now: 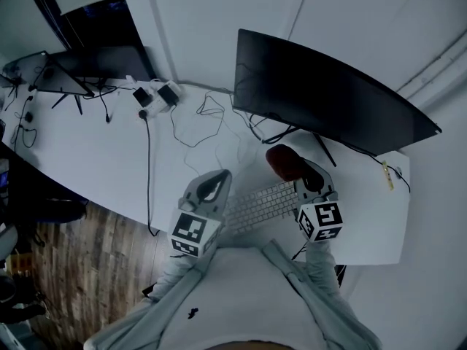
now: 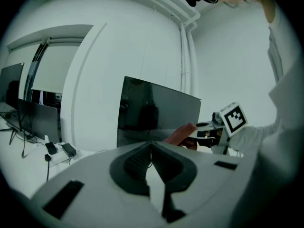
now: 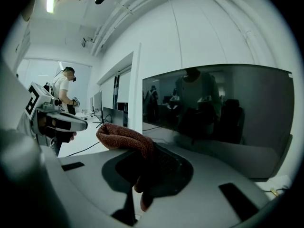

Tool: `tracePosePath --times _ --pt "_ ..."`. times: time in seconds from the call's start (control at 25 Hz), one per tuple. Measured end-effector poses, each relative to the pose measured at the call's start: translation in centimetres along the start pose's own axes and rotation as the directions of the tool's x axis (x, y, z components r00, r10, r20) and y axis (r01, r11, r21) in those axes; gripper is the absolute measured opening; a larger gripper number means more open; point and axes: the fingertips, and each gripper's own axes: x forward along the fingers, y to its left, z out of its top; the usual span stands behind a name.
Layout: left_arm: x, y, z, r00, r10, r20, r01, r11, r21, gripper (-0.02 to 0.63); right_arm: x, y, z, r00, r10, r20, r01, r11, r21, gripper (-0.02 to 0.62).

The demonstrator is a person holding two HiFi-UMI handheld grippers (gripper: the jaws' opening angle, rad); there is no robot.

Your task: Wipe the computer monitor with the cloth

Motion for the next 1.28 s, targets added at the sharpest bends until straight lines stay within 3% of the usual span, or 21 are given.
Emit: tracePosePath --times 0.52,0.84,1.28 --pt "-2.0 2.3 -0.5 0.997 0.074 0.016 -0.073 0.996 -0.052 0.02 6.4 2.9 9.3 0.985 0.109 0.13 -0.082 0.976 -0.201 0.038" --pt "-1.5 1.6 0.0 0.998 0.046 0.033 -0.044 0.998 -0.048 0.021 10.1 4.9 14.2 0.969 0.153 0.196 -0.087 0.948 -0.307 0.038" --pt "-1.1 0.9 0.6 0.999 0.003 0.042 -0.001 0.999 -0.038 0.021 12.9 5.9 21.5 0.943 0.105 0.317 0.041 0.906 -0.421 0.038"
